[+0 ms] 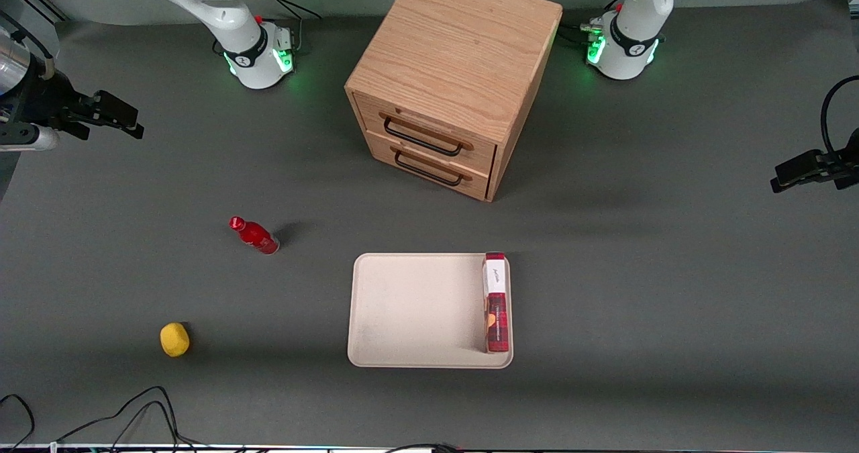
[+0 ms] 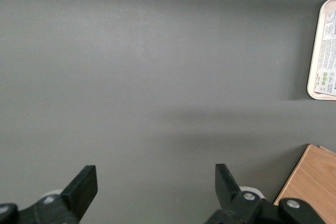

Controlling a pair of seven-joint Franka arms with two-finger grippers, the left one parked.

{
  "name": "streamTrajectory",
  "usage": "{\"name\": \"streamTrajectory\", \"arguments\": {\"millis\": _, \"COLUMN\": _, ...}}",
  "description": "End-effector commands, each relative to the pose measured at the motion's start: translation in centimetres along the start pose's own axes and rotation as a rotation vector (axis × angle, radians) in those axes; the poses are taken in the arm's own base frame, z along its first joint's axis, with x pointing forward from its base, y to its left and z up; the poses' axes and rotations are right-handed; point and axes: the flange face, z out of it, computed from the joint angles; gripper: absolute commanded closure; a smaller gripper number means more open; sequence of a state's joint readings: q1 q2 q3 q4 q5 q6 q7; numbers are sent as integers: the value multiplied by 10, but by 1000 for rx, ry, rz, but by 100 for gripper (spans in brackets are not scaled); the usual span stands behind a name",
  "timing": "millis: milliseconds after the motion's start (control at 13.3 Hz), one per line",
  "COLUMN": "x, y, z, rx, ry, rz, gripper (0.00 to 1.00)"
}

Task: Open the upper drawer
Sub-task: 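Move the right gripper toward the upper drawer's black handle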

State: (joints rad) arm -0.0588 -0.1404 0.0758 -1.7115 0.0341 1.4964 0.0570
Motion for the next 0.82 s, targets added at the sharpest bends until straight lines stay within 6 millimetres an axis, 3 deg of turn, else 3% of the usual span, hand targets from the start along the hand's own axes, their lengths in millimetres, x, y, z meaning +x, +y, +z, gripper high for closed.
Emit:
{"name": "streamTrajectory", "arguments": {"millis": 0, "x": 1, "y": 2, "z": -6, "rx": -12, "ry": -12, "rz": 16, "gripper": 0}}
{"name": "streamTrajectory", "arguments": {"millis": 375, "x": 3, "y": 3, "z": -14, "rx": -2, "ry": 3, "rz": 8, "gripper": 0}}
{"name": "streamTrajectory", "arguments": {"millis": 525, "x": -3, "y": -13, "z": -29, "rx": 7, "ry": 0, "rz": -114, "gripper": 0}}
{"name": "streamTrajectory", "arguments": {"millis": 750, "x": 11, "y": -31, "z": -24, "rx": 165, "ry": -21, "rz": -372, "gripper": 0}}
